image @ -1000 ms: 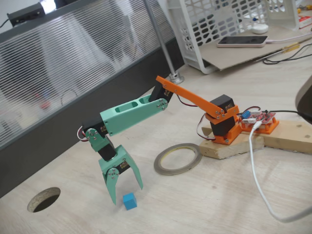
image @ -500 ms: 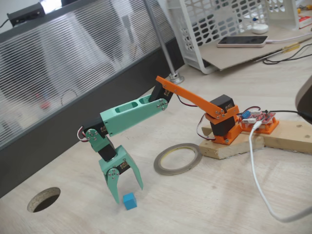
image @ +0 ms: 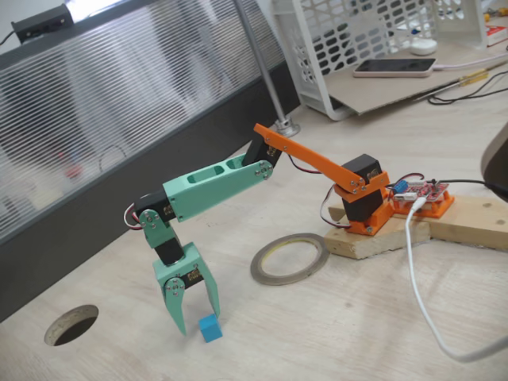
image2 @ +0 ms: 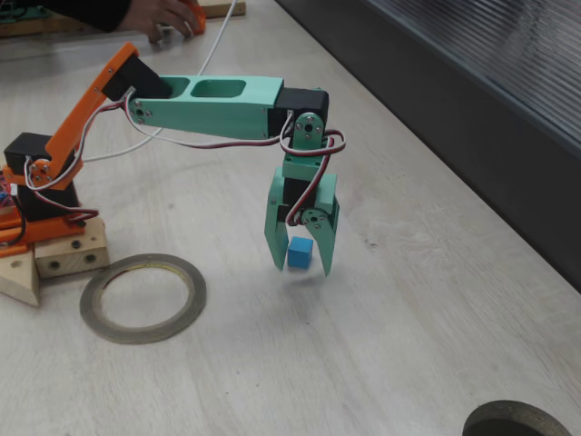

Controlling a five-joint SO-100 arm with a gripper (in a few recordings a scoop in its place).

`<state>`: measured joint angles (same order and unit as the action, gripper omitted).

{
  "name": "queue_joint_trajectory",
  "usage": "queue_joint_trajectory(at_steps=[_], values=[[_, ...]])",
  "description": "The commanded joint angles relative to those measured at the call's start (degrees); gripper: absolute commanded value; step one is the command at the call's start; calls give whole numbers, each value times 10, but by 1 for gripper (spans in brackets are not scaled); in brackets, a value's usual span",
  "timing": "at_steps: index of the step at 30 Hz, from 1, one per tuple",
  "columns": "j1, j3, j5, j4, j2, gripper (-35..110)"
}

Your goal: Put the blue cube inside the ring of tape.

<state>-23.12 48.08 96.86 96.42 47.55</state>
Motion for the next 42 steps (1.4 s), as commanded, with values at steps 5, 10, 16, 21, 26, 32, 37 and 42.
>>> queue_joint_trajectory(at_steps=[5, 10, 16, 21, 26, 32, 37, 42], values=[[-9, 3, 8, 4, 16, 35], [-9, -1, 8, 4, 16, 29], [-9, -1, 8, 4, 16, 27], [-9, -1, 8, 4, 16, 27], [-9, -1, 8, 4, 16, 27], [-9, -1, 8, 4, 16, 27], [-9, -1, 8, 4, 16, 14], [-9, -2, 8, 4, 16, 4]])
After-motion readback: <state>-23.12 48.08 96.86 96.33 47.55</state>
